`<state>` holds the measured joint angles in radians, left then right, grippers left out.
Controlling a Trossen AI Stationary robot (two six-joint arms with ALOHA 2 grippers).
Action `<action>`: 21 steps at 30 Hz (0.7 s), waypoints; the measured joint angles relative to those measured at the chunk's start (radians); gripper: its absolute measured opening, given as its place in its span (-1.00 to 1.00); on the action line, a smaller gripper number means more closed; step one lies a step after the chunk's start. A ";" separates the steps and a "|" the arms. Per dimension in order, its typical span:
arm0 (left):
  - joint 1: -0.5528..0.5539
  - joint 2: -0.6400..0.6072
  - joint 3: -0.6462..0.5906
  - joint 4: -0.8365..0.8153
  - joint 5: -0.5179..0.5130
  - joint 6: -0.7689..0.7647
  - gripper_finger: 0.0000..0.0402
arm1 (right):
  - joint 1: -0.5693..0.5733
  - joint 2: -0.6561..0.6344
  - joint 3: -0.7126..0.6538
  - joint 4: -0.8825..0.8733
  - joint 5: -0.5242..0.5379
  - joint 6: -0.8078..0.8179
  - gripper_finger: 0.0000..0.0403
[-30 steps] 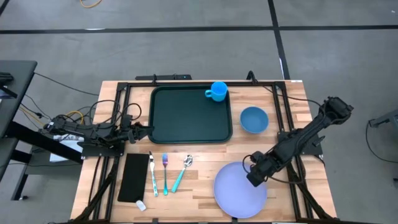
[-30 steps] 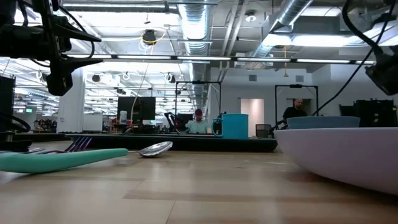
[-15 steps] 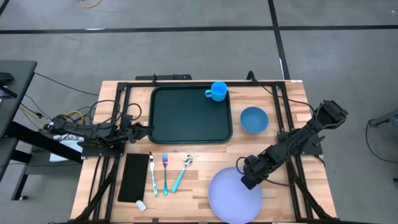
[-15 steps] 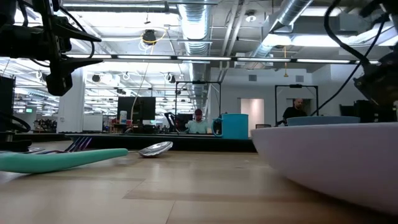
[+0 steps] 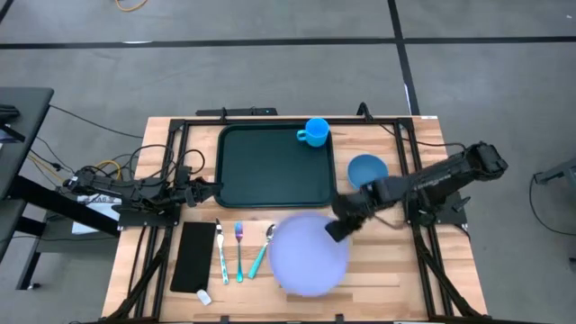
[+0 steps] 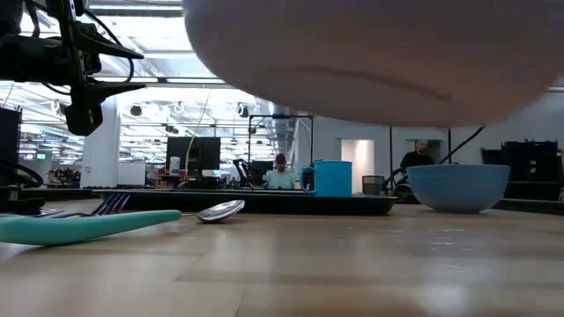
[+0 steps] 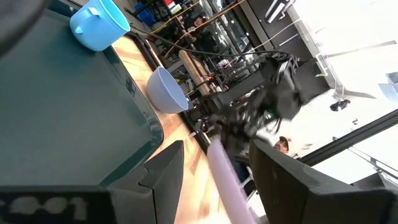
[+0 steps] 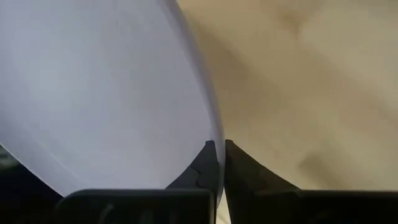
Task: Set up tray
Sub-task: Put the purple plate on the black tray below the blue mug
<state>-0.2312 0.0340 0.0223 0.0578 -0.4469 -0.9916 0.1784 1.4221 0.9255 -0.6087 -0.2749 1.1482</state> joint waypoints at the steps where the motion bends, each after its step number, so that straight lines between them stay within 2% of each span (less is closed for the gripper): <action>1: 0.000 0.000 0.000 0.000 0.000 0.000 -0.15 | -0.041 0.007 0.028 -0.024 0.000 -0.030 -0.99; 7: 0.000 0.000 0.000 0.000 0.000 0.000 -0.15 | -0.301 0.098 0.174 -0.166 0.007 -0.241 -0.99; 11: 0.000 0.000 0.000 0.000 -0.001 0.000 -0.15 | -0.440 0.225 0.282 -0.250 0.018 -0.385 -1.00; 15: 0.000 0.000 0.000 0.000 -0.001 0.000 -0.15 | -0.536 0.360 0.403 -0.306 0.019 -0.496 -1.00; 21: 0.000 0.000 0.000 0.001 -0.001 0.000 -0.15 | -0.642 0.508 0.517 -0.332 0.003 -0.559 -1.00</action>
<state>-0.2310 0.0341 0.0219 0.0585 -0.4480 -0.9916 -0.4635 1.9299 1.4428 -0.9411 -0.2714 0.5890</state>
